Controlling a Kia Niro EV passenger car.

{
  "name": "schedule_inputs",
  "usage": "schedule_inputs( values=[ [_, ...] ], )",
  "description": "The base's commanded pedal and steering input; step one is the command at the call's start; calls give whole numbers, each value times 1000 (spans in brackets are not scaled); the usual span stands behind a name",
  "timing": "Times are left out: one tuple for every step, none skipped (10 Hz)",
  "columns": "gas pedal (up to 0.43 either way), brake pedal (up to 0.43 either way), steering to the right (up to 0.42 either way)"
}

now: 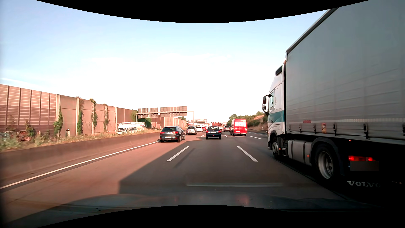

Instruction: Follow the waypoints while adhering to traffic rules and regulations

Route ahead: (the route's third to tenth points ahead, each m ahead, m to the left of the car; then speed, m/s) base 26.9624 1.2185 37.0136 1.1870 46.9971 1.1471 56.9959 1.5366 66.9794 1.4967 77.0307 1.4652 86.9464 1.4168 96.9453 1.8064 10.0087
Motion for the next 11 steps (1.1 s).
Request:
schedule_inputs(
  values=[
    [0,0,-4],
    [0,0,-4],
    [0,0,-4],
    [0,0,-4],
    [0,0,-4],
    [0,0,-4],
    [0,0,-4],
    [28,0,-4],
    [39,0,-4],
    [39,0,-4],
    [39,0,-4]
  ],
)
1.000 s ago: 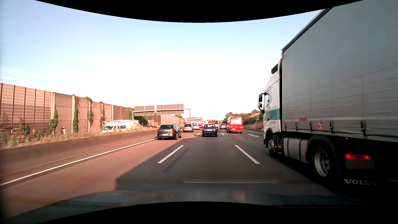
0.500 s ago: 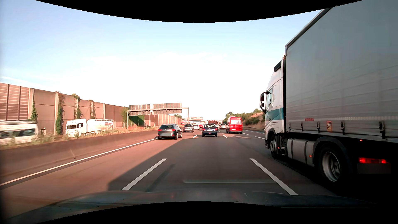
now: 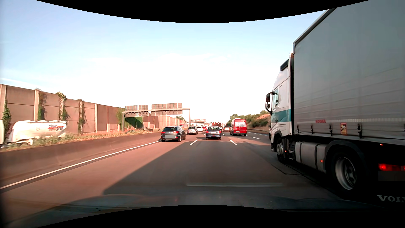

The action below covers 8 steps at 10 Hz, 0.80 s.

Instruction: Follow the waypoints while adhering to traffic rules and regulations

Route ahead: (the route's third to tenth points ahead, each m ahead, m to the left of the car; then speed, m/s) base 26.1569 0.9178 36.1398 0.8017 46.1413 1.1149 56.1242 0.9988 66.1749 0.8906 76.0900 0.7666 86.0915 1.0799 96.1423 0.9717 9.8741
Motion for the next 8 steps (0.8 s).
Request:
schedule_inputs(
  values=[
    [47,0,-4],
    [47,0,-4],
    [59,0,-4],
    [59,0,-4],
    [59,0,-4],
    [67,0,-4],
    [67,0,-4],
    [67,0,-4]
  ],
)
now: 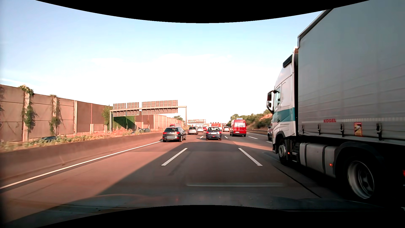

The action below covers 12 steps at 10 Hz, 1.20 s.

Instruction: Follow the waypoints while adhering to traffic rules and regulations

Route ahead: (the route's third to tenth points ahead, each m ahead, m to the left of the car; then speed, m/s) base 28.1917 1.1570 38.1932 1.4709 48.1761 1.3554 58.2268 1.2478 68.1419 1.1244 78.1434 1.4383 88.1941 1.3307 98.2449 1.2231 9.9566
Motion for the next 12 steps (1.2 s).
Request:
schedule_inputs(
  values=[
    [79,0,-4],
    [79,0,-4],
    [79,0,-4],
    [79,0,-4],
    [79,0,-4],
    [87,0,-4],
    [98,0,-4],
    [98,0,-4],
    [98,0,-4],
    [110,0,-4],
    [110,0,-4],
    [118,0,-4]
  ],
)
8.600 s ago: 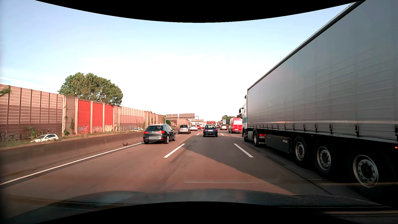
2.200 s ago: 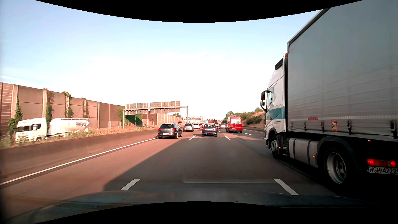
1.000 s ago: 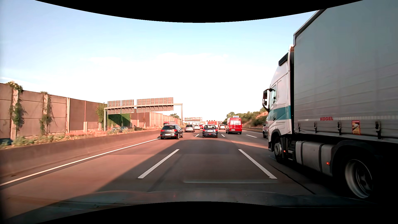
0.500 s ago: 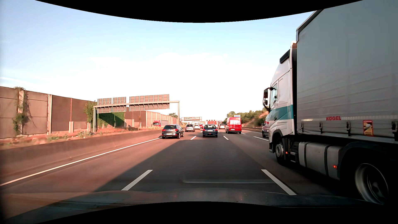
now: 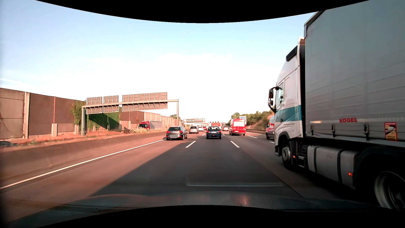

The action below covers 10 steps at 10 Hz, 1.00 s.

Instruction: Follow the waypoints while adhering to traffic rules and regulations

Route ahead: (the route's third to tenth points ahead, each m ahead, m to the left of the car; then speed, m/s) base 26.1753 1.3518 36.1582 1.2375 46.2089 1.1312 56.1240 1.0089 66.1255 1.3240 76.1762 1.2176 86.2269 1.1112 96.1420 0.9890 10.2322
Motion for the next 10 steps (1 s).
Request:
schedule_inputs(
  values=[
    [118,0,-4],
    [118,0,-4],
    [130,0,-4],
    [130,0,-4],
    [130,0,-5],
    [130,0,-5],
    [130,0,-6],
    [138,0,-7],
    [138,0,-8],
    [138,0,-8]
  ],
)
